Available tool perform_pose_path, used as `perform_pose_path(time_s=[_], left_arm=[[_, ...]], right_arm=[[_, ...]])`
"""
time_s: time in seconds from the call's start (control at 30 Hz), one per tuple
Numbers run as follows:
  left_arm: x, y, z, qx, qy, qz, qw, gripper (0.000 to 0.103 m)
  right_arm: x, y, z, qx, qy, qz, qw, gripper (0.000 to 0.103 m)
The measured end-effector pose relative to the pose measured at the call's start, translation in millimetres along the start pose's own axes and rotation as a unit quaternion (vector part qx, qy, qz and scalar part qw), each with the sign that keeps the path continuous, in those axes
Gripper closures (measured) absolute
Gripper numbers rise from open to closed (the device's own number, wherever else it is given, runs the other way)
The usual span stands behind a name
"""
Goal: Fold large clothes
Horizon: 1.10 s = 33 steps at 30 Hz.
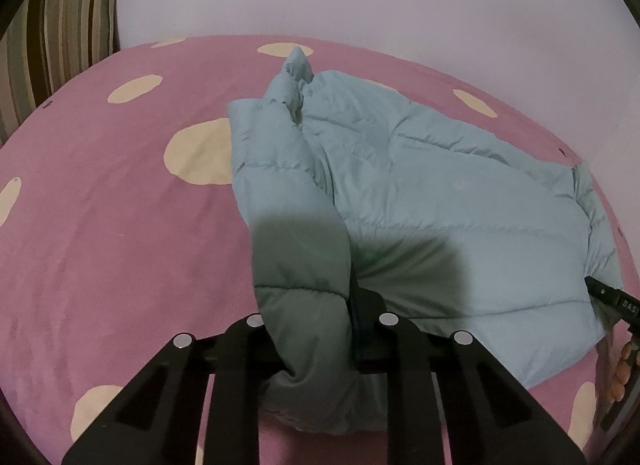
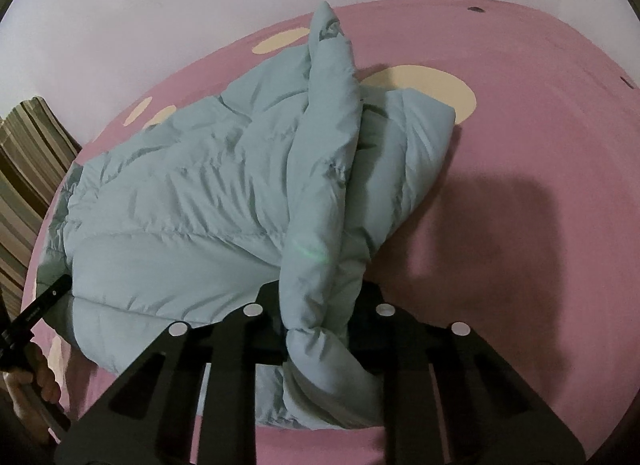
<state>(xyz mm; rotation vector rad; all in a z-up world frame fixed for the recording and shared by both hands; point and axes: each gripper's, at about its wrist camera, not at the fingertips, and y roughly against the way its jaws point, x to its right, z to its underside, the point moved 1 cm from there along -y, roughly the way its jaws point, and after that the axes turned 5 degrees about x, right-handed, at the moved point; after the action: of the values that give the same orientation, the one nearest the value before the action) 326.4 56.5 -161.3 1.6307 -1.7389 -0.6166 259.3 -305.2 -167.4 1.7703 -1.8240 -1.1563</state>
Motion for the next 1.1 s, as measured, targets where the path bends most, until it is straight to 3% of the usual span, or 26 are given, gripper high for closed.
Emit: perform_pose_path(time_s=[0.5,1.1], left_arm=[[-14.5,52.4,15.1,0.005,0.015,-0.017,0.9997,0.084],[-61.3,132.1,85.0,0.0,0.049,-0.021,0.9986,0.084]], right_arm=[[-7.0,26.5,22.4,-0.005,-0.005,-0.027,1.0,0.086],[-18.1,58.0,66.2,-0.027,0.003,-0.07,0.997,0.086]])
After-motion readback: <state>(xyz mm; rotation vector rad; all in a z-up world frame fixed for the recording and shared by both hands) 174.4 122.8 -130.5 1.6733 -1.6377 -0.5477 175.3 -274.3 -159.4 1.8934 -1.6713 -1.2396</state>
